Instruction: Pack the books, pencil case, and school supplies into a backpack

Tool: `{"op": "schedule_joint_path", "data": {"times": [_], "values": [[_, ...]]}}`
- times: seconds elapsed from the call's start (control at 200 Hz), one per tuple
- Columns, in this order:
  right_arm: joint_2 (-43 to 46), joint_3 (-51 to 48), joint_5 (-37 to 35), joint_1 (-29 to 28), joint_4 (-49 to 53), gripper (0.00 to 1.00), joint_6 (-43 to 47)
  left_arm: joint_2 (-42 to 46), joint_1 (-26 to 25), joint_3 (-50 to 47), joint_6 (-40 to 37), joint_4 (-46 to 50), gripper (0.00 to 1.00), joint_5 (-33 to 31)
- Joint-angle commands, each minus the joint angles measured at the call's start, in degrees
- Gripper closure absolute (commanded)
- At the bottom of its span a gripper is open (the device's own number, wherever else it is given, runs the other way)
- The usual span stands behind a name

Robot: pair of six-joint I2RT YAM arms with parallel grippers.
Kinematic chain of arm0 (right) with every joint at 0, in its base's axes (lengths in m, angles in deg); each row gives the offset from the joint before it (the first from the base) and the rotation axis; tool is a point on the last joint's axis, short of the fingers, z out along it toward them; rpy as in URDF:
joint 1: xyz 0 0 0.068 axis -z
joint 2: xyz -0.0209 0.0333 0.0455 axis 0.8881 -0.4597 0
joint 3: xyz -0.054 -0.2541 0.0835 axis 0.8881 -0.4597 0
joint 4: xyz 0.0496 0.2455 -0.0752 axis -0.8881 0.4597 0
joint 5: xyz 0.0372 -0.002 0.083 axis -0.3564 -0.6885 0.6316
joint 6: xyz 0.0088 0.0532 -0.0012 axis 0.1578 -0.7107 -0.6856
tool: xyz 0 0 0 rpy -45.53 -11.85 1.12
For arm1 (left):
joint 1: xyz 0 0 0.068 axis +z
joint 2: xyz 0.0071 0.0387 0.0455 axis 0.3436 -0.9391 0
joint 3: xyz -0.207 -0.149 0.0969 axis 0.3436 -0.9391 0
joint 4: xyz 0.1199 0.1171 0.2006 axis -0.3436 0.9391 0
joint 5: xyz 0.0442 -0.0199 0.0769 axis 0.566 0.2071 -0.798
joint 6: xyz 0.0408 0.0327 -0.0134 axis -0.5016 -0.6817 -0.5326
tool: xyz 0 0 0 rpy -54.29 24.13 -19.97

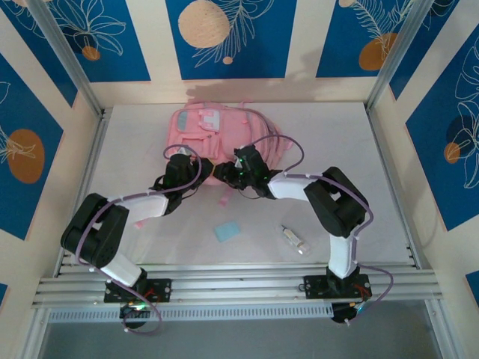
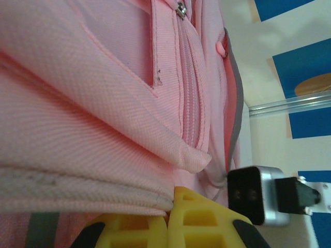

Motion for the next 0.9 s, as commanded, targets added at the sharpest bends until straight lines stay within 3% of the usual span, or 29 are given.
{"op": "schedule_joint_path", "data": {"times": [0.0, 0.105, 0.22, 0.465, 0.725, 0.795, 0.895], "values": [[-1.38, 2.23, -1.39, 0.16, -1.80, 0.74, -0.23, 3.43, -1.17, -0.13, -0.67, -3.43, 1.00, 0.82], [0.02, 2.47, -0.82, 0.50, 0.70, 1.00, 2.63, 3.57, -1.09, -0.43, -1.34, -2.85, 1.00, 0.31], [3.23, 3.81, -0.58, 1.14, 12.80, 1.00, 9.67, 3.51, 0.16, -0.88, -2.93, -1.74, 1.00, 0.28], [5.02, 9.17, -2.18, 3.25, 50.54, 1.00, 30.94, 4.53, 3.86, -0.48, -8.74, 2.48, 1.00, 0.86], [7.75, 8.91, -11.38, 8.95, 64.63, 1.00, 37.95, 4.99, 5.90, 0.48, -12.33, 6.02, 1.00, 0.70], [8.40, 10.33, -7.04, 11.15, 65.78, 1.00, 38.53, 4.81, 6.04, 0.49, -12.61, 6.34, 1.00, 0.47], [9.45, 11.43, 10.63, 13.25, 64.50, 1.00, 37.70, 3.99, 6.04, 0.75, -13.07, 6.74, 1.00, 0.27]]}}
